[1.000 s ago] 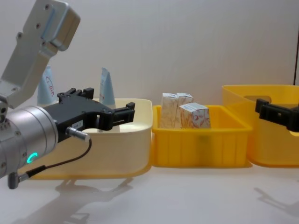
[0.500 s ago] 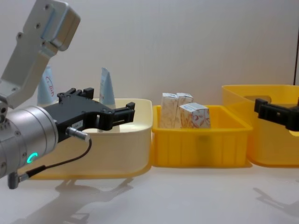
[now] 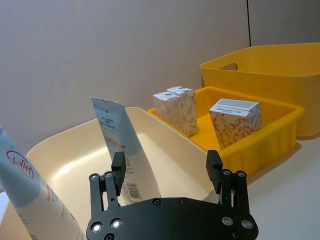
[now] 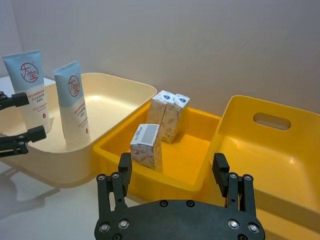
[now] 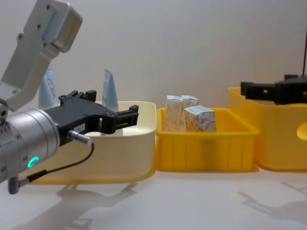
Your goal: Bimanual collaborative sorting of washing and personal care products
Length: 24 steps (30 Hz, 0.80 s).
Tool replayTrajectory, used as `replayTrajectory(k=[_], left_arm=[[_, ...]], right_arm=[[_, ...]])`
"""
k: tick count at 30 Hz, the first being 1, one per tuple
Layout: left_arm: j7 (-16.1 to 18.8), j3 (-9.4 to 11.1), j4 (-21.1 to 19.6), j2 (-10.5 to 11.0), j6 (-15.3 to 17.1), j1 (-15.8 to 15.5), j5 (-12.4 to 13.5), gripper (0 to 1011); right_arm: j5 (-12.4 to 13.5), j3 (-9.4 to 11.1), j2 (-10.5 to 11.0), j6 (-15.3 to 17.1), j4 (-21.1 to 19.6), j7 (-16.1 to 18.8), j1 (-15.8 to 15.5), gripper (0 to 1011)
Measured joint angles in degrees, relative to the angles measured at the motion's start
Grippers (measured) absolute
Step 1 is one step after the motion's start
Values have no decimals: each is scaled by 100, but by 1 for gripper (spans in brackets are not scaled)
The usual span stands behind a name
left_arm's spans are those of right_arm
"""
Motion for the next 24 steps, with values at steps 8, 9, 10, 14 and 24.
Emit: replayTrajectory(k=[8,9,10,14,24], left_arm=[[0,0,0,0,0,0,0,1003],[0,0,0,0,0,0,0,1004],[0,0,0,0,0,0,0,1003],[0,0,0,0,0,0,0,1003],[0,0,0,0,0,0,0,1003]], right_arm=[[-206,-270,-53,873,25,-12,615,1001],[-243,-309,-91,993,75,-32,725,1001],[-264,-331,-116,1076,105,-50,778,1001],[-346,-454,-285,1382,328,-128,1079,1001],[-449,-653,-703,1838,946,-241,1600,1001]])
